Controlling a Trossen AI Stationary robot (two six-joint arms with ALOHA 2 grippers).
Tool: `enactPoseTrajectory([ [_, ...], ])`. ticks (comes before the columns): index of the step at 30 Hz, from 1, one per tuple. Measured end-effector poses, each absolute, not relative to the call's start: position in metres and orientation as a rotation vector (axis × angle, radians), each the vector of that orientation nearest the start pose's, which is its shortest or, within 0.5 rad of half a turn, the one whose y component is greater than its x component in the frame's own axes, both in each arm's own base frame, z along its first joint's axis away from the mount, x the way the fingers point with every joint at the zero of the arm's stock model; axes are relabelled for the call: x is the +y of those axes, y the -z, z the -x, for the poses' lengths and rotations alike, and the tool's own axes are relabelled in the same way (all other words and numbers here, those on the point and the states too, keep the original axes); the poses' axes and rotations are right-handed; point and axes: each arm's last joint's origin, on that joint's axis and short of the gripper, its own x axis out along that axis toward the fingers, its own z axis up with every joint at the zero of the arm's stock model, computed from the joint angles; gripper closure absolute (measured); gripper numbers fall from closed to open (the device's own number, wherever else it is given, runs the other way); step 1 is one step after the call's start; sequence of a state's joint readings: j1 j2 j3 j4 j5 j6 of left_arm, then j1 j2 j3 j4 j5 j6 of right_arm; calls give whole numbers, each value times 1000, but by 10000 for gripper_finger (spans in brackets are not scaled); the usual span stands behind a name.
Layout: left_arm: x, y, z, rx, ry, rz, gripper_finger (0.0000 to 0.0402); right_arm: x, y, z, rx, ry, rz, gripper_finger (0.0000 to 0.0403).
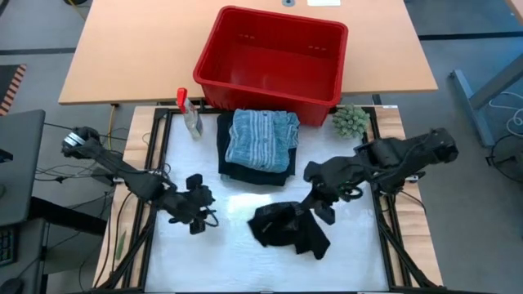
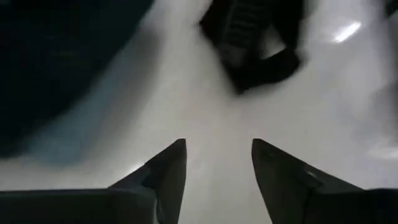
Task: Fold Laundry from Bin
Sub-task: Fold the black underwear from the red laundry
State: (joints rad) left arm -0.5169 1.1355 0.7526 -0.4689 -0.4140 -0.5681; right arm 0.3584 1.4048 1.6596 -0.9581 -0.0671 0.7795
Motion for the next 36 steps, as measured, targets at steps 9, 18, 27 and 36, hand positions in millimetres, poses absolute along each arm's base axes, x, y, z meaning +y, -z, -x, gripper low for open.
enactPoseTrajectory([
  [9,-91,-176,-208,141,-18,260,223,93,-428,-247,772,-79,-655,375],
  [18,-90,-154,-280,258,-44,71,223,93,-429,-248,766,-79,-668,376],
  [27,-82,-130,-330,393,28,153,223,93,-429,-247,768,-78,-672,377],
  [36,-89,-141,-342,375,233,14,223,93,-426,-246,800,-84,-650,376],
])
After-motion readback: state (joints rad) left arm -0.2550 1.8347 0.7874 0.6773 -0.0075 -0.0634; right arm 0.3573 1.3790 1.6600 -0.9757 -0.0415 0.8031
